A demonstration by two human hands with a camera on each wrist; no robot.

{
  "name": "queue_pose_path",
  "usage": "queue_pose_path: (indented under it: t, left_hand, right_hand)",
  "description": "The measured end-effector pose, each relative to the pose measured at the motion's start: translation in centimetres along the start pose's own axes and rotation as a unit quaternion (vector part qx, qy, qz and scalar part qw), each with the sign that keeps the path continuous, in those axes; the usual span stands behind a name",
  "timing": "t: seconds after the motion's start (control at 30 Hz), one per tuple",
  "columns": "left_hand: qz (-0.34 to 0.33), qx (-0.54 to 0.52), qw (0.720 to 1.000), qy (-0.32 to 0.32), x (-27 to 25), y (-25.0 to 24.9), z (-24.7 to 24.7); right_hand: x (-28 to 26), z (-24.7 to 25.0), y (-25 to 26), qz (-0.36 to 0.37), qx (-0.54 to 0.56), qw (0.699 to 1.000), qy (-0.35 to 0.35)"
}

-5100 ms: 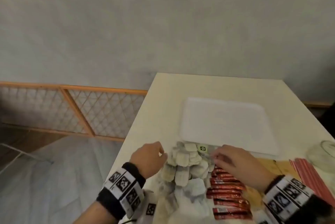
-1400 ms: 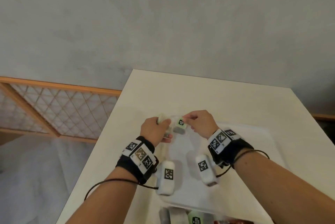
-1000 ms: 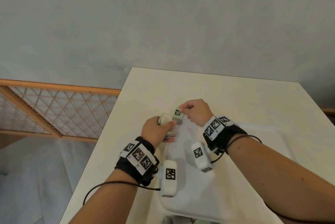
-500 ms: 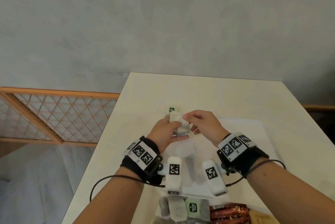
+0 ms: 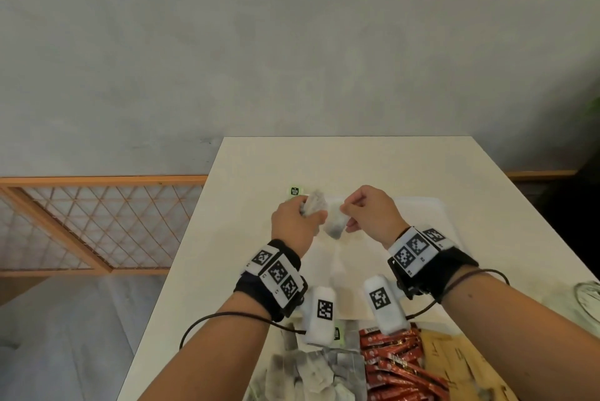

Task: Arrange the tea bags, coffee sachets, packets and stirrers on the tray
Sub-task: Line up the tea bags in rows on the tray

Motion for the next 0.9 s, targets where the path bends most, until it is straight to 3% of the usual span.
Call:
queue_pose_path:
  t: [0.1,0.23,0.33,0.47,0.57,0.7,0.9]
  left_hand:
    - [-0.045,0.072,0.996,0.022,-0.6,-1.5,-0.8]
    - [-0.058,0.065,0.996,0.03,-0.7,-1.5,-1.7]
    - [-0.045,0.038,0.997,0.04,-0.3,-1.1,-2.1]
    - [-0.011,0.017,0.999,0.033,1.1,-0.2,-2.6]
    - [0.003,-0.018,0.999,0.05,2.0,0.1,-2.5]
    - [0.021,-0.026,0.997,0.076,3.0,1.2,-2.8]
    - [0.152,-0.115,0.977,0.096,4.6,5.1,-2.4]
  right_hand:
    - [-0.5,-0.3,0.3,-0.012,0.027,1.0,0.008]
    - [-0.9,-0.4,0.9,-0.044,0.087,0.995,0.019]
    - [-1.1,-0.5,1.1,-0.056,0.141,0.987,0.052]
    - [-0.3,0.1,0.9,-0.05,0.137,0.989,0.041]
    - [0.7,0.6,0.0,-0.033,0.072,0.996,0.031]
    - [2.1,0.1,-1.6,-0.031,-0.021,0.997,0.073]
    - [5.8,-1.9,-4.0,-0.061,-0.091,0.99,0.091]
Point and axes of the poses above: each hand's wrist, its own x-axis towards the middle knuckle, its own z-axis out of the back of the hand, y = z × x, the point moved 4 cm from there along x, towards the middle knuckle, and after that the axes turned 11 degrees about x, right-handed, at the moved point
